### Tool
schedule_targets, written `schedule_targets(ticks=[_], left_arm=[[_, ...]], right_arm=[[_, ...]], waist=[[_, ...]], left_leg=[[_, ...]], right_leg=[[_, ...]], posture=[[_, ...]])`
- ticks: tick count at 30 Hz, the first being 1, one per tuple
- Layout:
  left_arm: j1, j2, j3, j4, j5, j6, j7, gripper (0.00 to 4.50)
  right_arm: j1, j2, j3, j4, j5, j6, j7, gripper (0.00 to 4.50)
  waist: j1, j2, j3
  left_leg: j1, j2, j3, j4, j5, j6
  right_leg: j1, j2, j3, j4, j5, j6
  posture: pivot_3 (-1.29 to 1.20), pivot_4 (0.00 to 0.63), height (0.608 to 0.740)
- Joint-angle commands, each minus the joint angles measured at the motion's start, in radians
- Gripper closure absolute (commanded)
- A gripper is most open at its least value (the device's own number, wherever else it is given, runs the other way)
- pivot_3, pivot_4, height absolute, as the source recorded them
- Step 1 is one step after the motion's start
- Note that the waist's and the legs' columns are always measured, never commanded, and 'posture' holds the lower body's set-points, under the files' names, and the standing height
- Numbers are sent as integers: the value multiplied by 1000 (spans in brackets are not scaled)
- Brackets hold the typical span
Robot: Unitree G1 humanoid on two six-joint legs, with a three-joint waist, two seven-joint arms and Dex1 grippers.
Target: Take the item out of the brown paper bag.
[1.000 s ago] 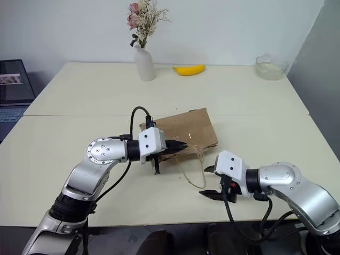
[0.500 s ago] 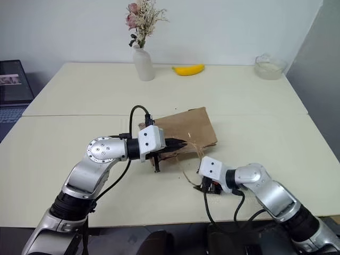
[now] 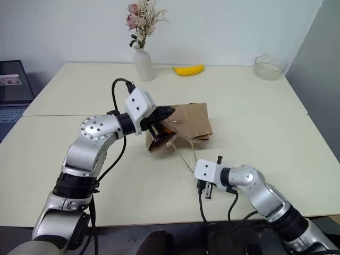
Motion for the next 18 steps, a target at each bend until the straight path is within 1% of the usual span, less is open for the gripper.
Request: schedule_targets(ticks=[1, 7, 10, 12, 15, 18], left_arm=[[-77, -1, 101, 14, -24, 19, 80, 4500], [-146, -16, 157, 77, -50, 37, 146, 4500], [-155, -27, 175, 76, -69, 42, 149, 4500], [-119, -29, 161, 21, -101, 66, 111, 4500], [-62, -24, 136, -68, -153, 113, 55, 4500], [15, -27, 118, -192, -228, 178, 13, 4500]], right_arm=[[40, -11, 40, 35, -46, 1, 21, 4485], [61, -10, 45, 44, -80, -18, 28, 4485], [67, -7, 42, 45, -91, -22, 31, 4485], [63, 9, 23, 28, -81, -24, 21, 4485], [59, 49, -29, -14, -23, 0, 18, 4485], [56, 90, -93, -87, 48, 72, 19, 3888]], waist=[[0, 0, 0], [0, -1, -3], [0, -2, -4], [0, -4, -5], [-1, -5, -6], [-2, -4, -6]], left_leg=[[0, 0, 0, 0, 0, 0], [0, 0, -1, 0, 0, 0], [1, 0, 0, 0, 0, 0], [1, -1, 0, 0, 0, 0], [1, 0, 0, -1, 0, 0], [1, 1, 0, 0, 0, 0]], right_leg=[[0, 0, 0, 0, 0, 0], [0, 0, 0, 0, 0, 0], [1, -1, 0, 0, 0, 0], [1, -2, 0, 0, 0, 0], [1, -3, 1, 0, 0, 0], [0, -4, 0, 0, 0, 0]], posture=[[0, 150, 740], [0, 150, 740], [0, 150, 740], [0, 150, 740], [0, 150, 740], [0, 150, 740]])
